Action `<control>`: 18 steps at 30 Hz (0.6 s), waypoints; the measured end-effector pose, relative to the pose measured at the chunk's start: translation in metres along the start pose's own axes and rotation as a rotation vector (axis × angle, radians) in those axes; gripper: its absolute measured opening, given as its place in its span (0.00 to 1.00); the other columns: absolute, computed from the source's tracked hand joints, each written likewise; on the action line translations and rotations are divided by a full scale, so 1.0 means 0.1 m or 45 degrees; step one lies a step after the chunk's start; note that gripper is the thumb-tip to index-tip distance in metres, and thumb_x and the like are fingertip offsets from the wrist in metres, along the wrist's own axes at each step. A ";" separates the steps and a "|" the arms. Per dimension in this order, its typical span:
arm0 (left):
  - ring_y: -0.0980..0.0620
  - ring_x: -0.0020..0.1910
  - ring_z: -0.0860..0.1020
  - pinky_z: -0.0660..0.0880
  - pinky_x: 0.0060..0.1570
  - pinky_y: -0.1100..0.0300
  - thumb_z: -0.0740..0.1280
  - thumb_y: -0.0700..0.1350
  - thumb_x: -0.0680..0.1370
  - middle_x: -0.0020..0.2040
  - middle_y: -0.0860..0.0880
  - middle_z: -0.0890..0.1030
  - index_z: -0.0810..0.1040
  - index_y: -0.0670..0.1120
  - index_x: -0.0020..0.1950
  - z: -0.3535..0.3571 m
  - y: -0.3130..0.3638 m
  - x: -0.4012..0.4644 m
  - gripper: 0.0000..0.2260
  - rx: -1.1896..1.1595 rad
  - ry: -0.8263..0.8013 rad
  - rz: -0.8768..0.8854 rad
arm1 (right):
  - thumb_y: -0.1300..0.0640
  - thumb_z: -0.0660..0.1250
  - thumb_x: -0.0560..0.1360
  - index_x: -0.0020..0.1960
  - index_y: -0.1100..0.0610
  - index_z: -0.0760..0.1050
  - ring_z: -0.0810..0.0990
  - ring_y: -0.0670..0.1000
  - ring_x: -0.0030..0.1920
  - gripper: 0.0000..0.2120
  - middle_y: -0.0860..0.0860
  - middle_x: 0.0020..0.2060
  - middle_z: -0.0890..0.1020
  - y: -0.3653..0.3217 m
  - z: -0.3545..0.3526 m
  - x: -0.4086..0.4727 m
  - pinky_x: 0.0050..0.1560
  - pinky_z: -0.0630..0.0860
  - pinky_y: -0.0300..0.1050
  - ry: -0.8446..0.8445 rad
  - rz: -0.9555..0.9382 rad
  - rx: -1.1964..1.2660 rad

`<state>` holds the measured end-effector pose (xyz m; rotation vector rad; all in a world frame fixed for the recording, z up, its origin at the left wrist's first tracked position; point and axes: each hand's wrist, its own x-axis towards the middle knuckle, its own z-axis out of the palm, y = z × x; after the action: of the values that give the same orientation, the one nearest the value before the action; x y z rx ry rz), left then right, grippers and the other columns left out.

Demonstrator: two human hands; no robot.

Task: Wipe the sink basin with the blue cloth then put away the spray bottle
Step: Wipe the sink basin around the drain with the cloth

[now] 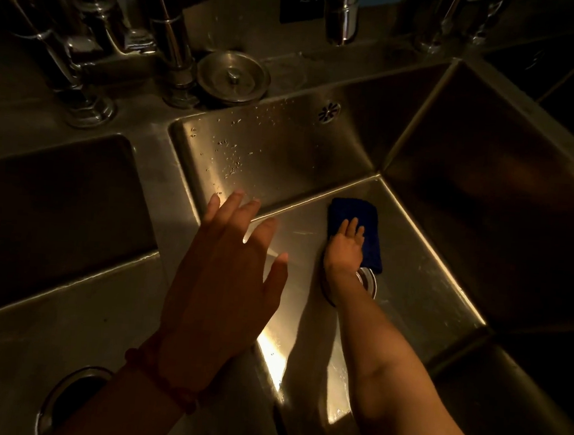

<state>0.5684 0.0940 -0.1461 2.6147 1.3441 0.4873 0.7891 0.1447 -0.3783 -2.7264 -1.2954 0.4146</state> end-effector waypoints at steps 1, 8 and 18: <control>0.34 0.63 0.71 0.53 0.64 0.40 0.56 0.53 0.73 0.60 0.34 0.76 0.78 0.37 0.57 0.00 0.00 0.00 0.23 -0.008 -0.009 -0.002 | 0.67 0.52 0.81 0.77 0.61 0.46 0.46 0.60 0.77 0.27 0.58 0.77 0.47 -0.01 0.00 0.01 0.75 0.56 0.55 -0.009 -0.031 0.009; 0.34 0.64 0.69 0.54 0.66 0.40 0.56 0.51 0.74 0.61 0.34 0.75 0.77 0.36 0.57 -0.02 -0.02 -0.03 0.23 -0.061 0.009 0.010 | 0.67 0.50 0.81 0.77 0.63 0.45 0.45 0.60 0.77 0.26 0.58 0.77 0.47 0.12 -0.05 -0.06 0.76 0.54 0.54 0.010 0.094 -0.001; 0.34 0.64 0.70 0.55 0.65 0.41 0.57 0.51 0.74 0.60 0.34 0.76 0.77 0.36 0.57 0.00 -0.03 -0.02 0.22 -0.058 0.018 0.011 | 0.56 0.54 0.82 0.77 0.58 0.47 0.46 0.56 0.77 0.27 0.55 0.77 0.47 0.44 -0.19 0.02 0.74 0.56 0.53 -0.146 -0.155 -0.076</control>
<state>0.5653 0.0940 -0.1475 2.5861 1.3111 0.5324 0.8282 0.1191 -0.3688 -2.6880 -1.5171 0.5351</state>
